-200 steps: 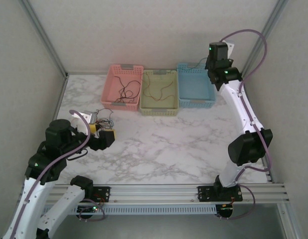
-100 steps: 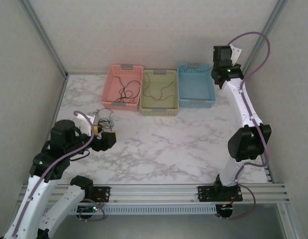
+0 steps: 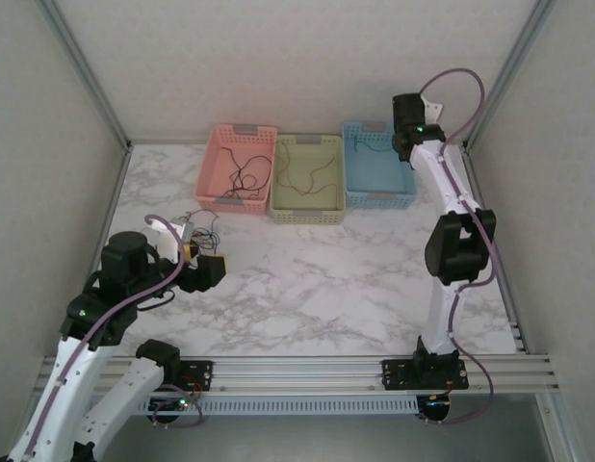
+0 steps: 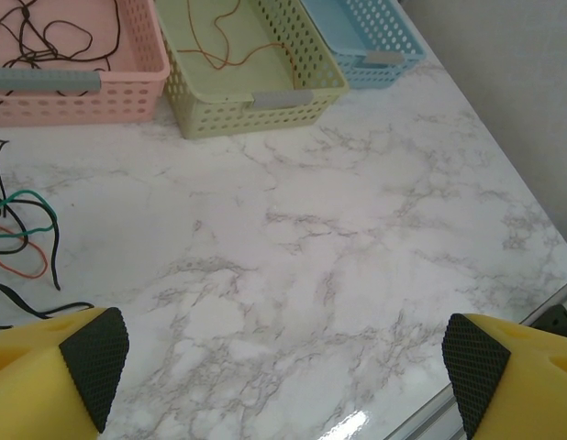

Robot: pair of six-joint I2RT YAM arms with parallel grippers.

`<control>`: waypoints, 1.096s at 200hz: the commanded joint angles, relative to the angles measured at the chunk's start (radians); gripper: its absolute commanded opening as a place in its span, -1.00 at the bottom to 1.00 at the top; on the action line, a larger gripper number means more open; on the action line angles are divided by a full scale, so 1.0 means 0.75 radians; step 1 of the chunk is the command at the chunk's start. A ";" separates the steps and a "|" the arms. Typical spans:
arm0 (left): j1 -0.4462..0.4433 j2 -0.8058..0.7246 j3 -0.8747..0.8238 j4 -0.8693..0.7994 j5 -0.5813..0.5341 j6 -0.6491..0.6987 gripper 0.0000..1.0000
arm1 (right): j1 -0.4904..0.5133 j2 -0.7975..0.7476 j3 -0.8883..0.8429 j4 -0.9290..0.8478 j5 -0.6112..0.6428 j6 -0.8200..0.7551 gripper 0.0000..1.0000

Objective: Untangle the cables
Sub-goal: Place the cable in the container.

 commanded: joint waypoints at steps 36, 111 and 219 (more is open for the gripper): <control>0.000 -0.002 -0.021 0.031 0.003 0.000 0.82 | 0.047 0.318 0.302 -0.090 -0.200 0.007 -1.00; 0.000 0.002 -0.040 0.040 0.001 -0.004 0.81 | 0.094 0.601 0.530 -0.193 -0.322 0.030 -1.00; 0.000 -0.004 -0.052 0.042 -0.001 -0.008 0.81 | -0.022 0.423 0.276 -0.131 -0.118 0.053 -1.00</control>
